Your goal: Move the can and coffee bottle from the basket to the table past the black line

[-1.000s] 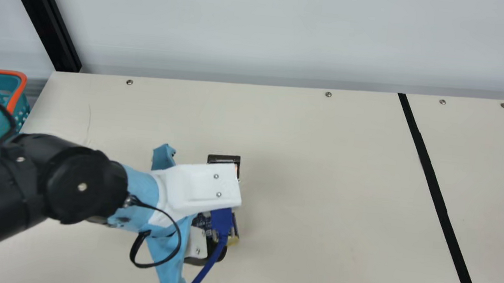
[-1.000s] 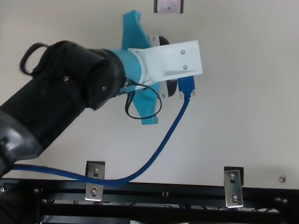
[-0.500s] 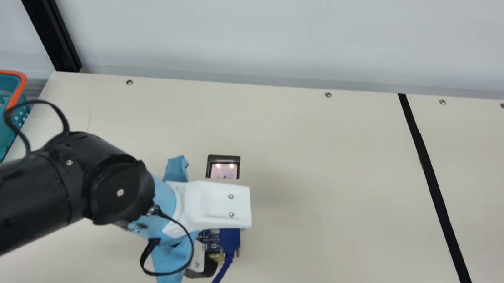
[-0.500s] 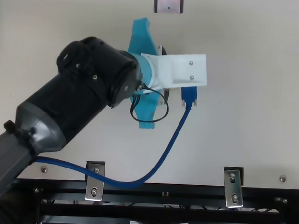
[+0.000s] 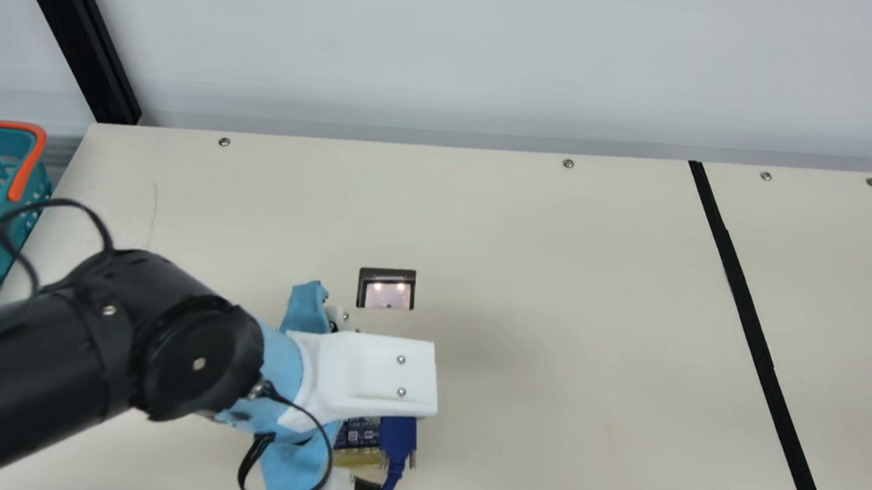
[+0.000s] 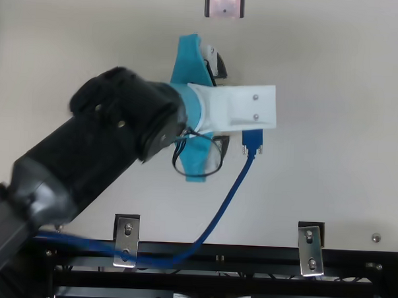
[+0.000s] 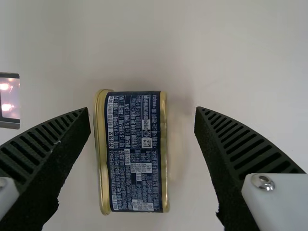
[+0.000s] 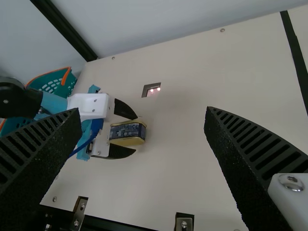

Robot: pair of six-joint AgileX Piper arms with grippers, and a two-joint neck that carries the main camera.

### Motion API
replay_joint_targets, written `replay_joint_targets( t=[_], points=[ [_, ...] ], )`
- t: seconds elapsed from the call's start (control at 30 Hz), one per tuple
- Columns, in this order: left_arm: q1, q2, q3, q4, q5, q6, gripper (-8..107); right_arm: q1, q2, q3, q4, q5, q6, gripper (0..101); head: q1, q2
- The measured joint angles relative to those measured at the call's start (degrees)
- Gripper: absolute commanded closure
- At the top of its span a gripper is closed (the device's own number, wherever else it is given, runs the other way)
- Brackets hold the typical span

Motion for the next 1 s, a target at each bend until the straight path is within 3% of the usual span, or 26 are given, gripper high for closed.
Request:
replay_joint_targets(
  t=[0.4, 0.67, 1.0],
  points=[
    [2.2, -15.83, 9.31, -6.99, -7.55, -0.08, 9, 0.15, 2.96, -0.91, 1.04, -1.65, -2.07, 0, 0.0, 0.0],
    [5.41, -26.12, 17.11, -8.29, -16.58, -2.65, 9, 3.17, 11.4, -3.89, 1.24, -6.73, -4.64, 0, 0.0, 0.0],
    [11.32, -36.07, 25.77, -7.36, -26.71, -8.96, 9, 5.08, 22.86, -7.24, 2.67, -10.06, -8.87, 0, 0.0, 0.0]
  ],
)
